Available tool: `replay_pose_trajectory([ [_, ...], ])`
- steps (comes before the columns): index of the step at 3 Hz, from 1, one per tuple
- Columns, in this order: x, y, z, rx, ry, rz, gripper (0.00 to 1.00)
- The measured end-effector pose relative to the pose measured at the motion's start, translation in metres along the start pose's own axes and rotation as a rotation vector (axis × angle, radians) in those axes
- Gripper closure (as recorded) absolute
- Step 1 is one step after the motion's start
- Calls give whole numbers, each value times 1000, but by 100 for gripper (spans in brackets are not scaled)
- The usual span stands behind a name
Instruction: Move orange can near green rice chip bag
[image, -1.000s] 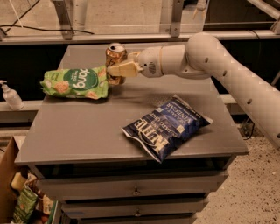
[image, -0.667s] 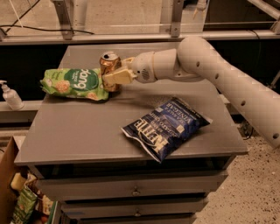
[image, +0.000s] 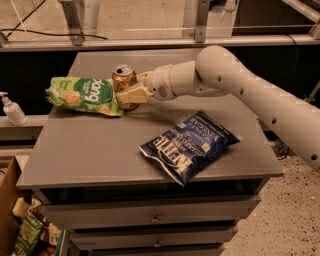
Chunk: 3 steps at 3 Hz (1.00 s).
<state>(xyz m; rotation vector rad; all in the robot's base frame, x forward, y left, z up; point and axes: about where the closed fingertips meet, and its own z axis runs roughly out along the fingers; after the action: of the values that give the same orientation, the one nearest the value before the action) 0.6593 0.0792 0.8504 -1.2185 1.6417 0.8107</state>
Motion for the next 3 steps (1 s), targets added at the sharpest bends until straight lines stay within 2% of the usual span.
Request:
replay_pose_trajectory([
  [1,-2,0,-1,0,0,0,82],
  [3,-2,0,-1,0,0,0,36],
])
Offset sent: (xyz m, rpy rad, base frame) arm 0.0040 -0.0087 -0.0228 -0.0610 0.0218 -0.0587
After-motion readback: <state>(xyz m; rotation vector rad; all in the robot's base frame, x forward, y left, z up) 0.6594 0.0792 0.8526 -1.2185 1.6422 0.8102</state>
